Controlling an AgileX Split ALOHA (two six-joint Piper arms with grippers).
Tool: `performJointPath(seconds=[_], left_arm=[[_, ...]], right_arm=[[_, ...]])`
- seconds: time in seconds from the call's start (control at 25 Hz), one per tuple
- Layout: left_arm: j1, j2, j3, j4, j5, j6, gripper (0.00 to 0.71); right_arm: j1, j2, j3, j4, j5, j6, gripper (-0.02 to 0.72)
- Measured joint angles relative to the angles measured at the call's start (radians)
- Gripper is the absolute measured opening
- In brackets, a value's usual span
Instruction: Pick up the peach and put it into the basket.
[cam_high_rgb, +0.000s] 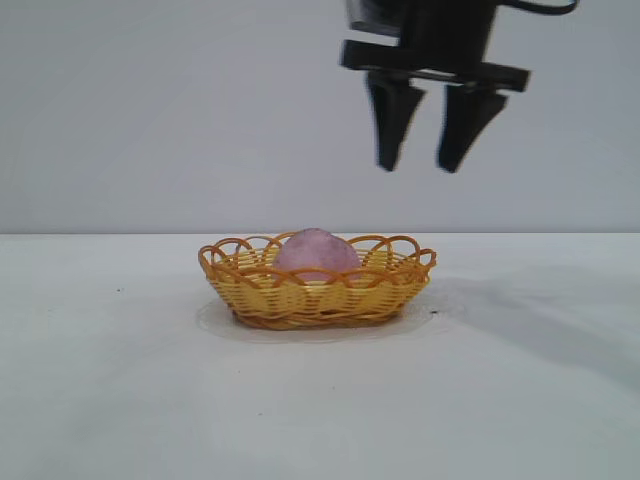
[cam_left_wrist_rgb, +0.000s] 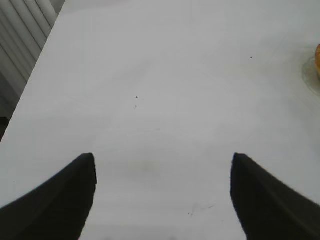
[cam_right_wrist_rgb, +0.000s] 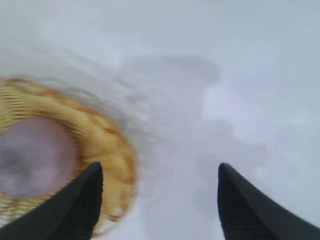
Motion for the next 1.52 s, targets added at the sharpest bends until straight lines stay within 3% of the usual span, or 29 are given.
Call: performJointPath(seconds=[0.52,0.8,1.12,1.52], left_arm=[[0.000,0.000,0.000,0.000,0.000,0.000,0.545],[0.000,0.000,0.000,0.000,0.000,0.000,0.545],[0.000,0.000,0.000,0.000,0.000,0.000,0.545],[0.000,0.000,0.000,0.000,0.000,0.000,0.545]], right_arm=[[-0.268,0.000,-0.007,-0.041,0.072,0.025,0.421],[-0.280,0.000,-0.007,-0.044,0.099,0.027,0.421],[-0.280,-0.072,-0.007,-0.044,0.210,0.027,0.421],[-0.280,-0.344,0.007,-0.044,0.232,0.027,0.421]])
